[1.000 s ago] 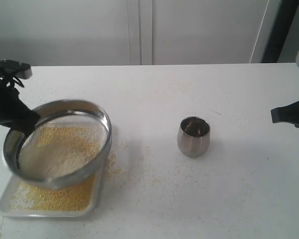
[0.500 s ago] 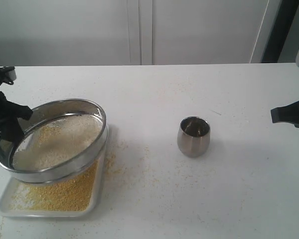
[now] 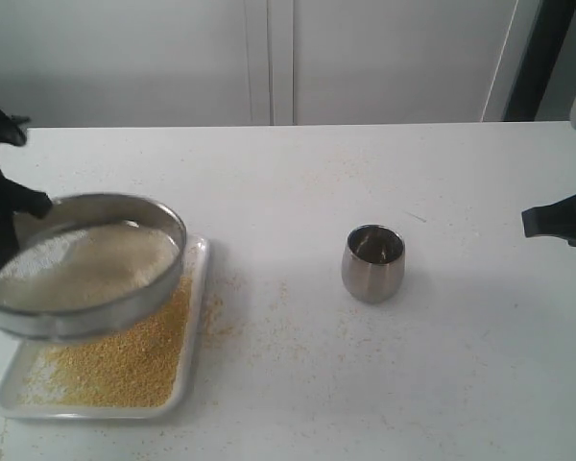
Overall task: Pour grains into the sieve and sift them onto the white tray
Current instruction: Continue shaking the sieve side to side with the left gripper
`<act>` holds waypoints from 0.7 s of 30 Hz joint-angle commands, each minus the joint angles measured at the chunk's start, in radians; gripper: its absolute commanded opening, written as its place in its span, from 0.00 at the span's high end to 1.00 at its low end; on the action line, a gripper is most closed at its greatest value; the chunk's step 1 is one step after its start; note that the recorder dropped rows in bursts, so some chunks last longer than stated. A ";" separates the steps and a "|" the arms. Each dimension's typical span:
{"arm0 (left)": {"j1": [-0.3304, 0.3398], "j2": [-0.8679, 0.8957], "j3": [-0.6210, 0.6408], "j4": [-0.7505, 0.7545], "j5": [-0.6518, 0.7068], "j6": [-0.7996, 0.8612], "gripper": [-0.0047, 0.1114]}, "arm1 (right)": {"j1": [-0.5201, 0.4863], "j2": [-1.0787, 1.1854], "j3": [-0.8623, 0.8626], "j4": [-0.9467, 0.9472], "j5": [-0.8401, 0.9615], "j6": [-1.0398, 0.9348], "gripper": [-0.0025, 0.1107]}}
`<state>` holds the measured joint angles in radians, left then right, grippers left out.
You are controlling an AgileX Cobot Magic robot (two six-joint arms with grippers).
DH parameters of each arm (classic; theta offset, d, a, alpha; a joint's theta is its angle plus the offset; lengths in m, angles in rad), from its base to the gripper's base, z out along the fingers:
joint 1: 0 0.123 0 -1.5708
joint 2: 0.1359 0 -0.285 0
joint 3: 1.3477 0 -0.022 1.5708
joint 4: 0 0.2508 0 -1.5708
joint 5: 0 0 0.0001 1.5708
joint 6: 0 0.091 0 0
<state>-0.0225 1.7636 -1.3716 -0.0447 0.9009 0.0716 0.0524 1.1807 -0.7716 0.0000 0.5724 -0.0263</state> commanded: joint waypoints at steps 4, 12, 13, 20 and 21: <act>-0.033 -0.048 0.102 -0.213 -0.066 0.146 0.96 | -0.004 -0.007 -0.005 0.000 -0.006 -0.003 0.98; -0.044 -0.062 0.115 -0.221 -0.075 0.125 0.96 | -0.004 -0.007 -0.005 0.000 -0.006 -0.003 0.98; -0.052 -0.089 0.177 -0.242 -0.146 0.139 0.96 | -0.004 -0.007 -0.005 0.000 -0.006 -0.003 0.98; -0.013 0.034 -0.050 -0.234 -0.012 0.100 0.96 | -0.004 -0.007 -0.005 0.000 -0.006 -0.003 0.98; -0.051 -0.023 0.077 -0.236 -0.057 0.130 0.96 | -0.004 -0.007 -0.005 0.000 -0.006 -0.003 0.98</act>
<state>-0.0277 1.7899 -1.3886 -0.2441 0.7638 0.1683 0.0524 1.1807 -0.7716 0.0000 0.5724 -0.0263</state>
